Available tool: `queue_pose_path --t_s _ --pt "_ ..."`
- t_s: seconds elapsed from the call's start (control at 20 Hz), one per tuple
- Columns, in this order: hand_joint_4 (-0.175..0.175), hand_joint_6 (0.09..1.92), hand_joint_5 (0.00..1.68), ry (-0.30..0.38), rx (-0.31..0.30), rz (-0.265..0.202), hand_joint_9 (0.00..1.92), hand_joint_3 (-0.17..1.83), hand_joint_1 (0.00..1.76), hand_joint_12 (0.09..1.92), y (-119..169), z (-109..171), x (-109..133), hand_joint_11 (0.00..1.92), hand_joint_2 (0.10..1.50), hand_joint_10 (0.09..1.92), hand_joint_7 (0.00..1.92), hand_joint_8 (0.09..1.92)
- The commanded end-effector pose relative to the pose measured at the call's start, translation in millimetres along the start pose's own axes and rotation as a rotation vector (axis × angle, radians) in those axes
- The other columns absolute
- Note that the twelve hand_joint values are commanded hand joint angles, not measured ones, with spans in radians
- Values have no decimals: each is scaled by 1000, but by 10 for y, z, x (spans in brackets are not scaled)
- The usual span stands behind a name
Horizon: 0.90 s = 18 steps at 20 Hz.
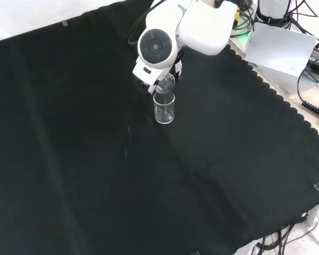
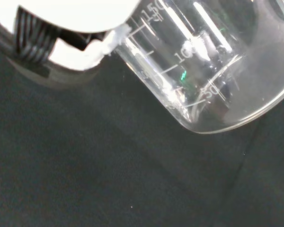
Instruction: Pour the water from the handheld beaker into the one on the table.
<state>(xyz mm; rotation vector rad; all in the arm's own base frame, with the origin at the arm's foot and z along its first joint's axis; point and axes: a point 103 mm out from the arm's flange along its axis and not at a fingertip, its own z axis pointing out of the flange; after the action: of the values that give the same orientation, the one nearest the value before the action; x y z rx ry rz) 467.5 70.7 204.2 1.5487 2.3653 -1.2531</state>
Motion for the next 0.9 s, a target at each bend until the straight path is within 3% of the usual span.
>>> queue_pose_path --t_s 0.05,0.9 --pt "73 700 1262 -24 11 7 1778 666 1152 566 5 -21 21 1522 663 87 1746 87" --pt "71 708 1257 -105 50 29 1778 666 1151 566 31 -65 49 1524 665 87 1746 87"
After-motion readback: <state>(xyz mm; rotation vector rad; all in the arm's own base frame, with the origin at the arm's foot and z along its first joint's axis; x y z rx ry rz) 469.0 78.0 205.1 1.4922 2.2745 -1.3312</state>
